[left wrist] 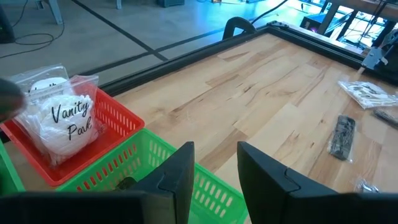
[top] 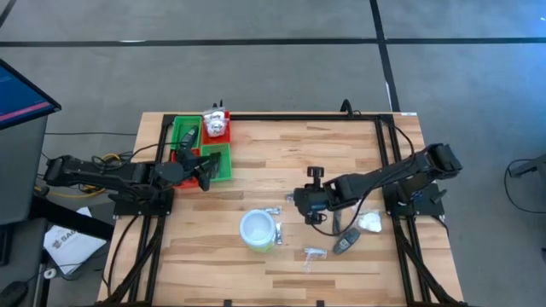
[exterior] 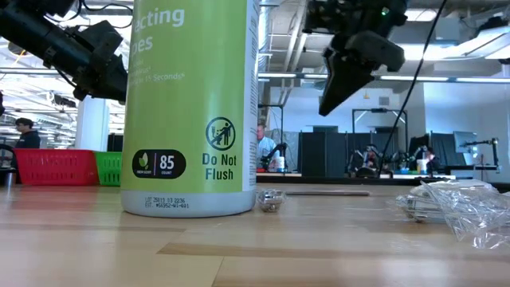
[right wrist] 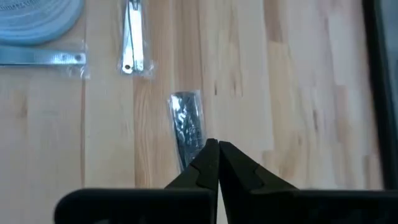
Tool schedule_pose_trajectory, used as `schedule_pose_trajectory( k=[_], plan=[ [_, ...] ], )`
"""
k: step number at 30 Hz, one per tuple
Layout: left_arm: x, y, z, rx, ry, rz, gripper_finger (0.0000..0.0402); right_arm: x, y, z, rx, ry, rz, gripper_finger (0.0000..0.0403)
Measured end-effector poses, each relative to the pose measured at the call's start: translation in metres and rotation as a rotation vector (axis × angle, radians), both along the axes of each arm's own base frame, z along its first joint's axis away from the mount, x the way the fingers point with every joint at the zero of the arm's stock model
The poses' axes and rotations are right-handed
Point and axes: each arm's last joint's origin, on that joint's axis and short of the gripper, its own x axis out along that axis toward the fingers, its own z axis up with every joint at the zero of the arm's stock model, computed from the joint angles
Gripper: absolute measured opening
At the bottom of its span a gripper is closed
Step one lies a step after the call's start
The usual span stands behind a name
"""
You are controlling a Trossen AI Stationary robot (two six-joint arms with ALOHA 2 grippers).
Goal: Pick & Place Travel size toiletries
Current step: Put the black comb into the bottom green bin
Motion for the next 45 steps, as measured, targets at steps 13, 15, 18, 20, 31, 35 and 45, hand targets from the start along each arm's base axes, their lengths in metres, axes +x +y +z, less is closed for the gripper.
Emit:
schedule_pose_trajectory(
  k=[13,15,18,20,31,35,45],
  plan=[
    [0.001,-0.001,0.000,0.001,0.006,-0.030,0.0112,-0.002,-0.037,-0.031,0.210,0.117,-0.057,0.0041],
    [0.001,-0.001,0.000,0.000,0.004,-0.030,0.0112,-0.004,-0.044,-0.039,0.254,0.117,-0.064,0.0062],
    [0.001,-0.001,0.000,0.000,0.004,-0.030,0.0112,-0.004,-0.049,-0.043,0.279,0.107,-0.072,0.0102],
    [0.001,-0.001,0.000,0.000,0.004,-0.030,0.0112,-0.005,-0.049,-0.045,0.283,0.104,-0.074,0.0132],
    [0.001,-0.001,0.000,0.000,0.003,-0.030,0.0112,-0.009,-0.052,-0.055,0.285,0.104,-0.081,0.0267],
    [0.001,-0.001,0.000,0.000,0.003,-0.030,0.0112,-0.007,-0.057,-0.058,0.308,0.104,-0.084,0.0270],
    [0.001,-0.001,-0.001,0.001,0.009,-0.030,0.0112,0.004,-0.068,-0.104,0.312,0.262,-0.051,0.0270]
  ],
)
